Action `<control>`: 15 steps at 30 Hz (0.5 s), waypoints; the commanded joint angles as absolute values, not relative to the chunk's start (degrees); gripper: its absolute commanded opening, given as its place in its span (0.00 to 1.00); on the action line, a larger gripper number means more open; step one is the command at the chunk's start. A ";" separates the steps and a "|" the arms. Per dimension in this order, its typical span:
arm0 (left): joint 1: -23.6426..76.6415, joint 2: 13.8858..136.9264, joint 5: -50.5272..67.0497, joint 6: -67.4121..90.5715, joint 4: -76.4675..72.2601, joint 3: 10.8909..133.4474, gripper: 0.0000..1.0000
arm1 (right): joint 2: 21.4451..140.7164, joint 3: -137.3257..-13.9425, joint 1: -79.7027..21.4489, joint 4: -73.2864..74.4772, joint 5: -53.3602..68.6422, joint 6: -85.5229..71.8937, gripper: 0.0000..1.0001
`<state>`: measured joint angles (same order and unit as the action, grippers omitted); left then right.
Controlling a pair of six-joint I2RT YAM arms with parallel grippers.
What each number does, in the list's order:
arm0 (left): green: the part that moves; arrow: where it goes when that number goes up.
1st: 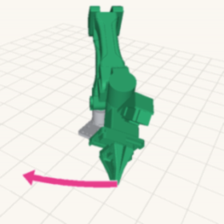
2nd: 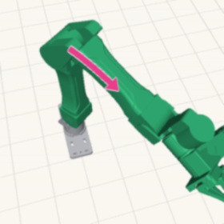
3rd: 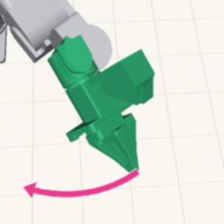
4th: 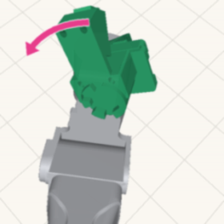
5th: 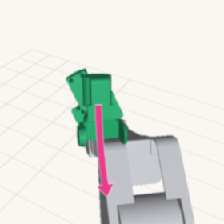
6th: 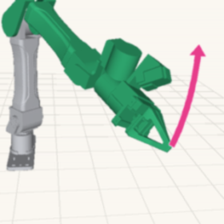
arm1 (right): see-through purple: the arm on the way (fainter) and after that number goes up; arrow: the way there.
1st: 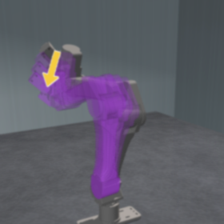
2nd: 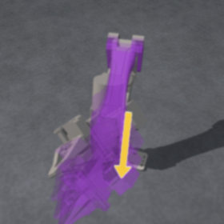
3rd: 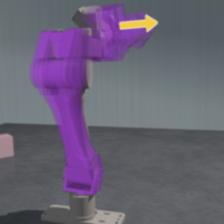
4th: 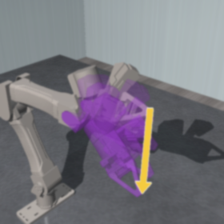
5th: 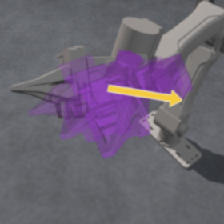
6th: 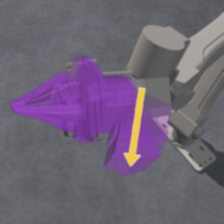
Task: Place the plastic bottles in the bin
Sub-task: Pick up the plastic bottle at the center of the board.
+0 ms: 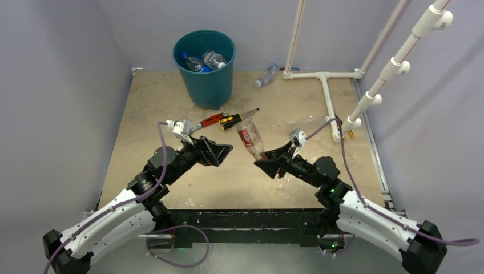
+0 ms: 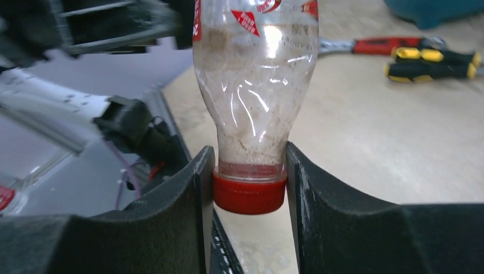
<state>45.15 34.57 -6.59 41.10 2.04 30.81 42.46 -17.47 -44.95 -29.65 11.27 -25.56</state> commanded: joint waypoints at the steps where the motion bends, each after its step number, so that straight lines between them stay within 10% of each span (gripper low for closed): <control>1: 45.44 39.46 4.29 39.73 -14.55 32.78 0.97 | 35.18 -15.31 -45.18 -28.98 24.26 -24.17 0.07; 15: 45.40 42.66 12.51 39.36 -21.20 37.11 0.99 | 31.02 -16.18 -45.18 -22.75 24.98 -23.21 0.00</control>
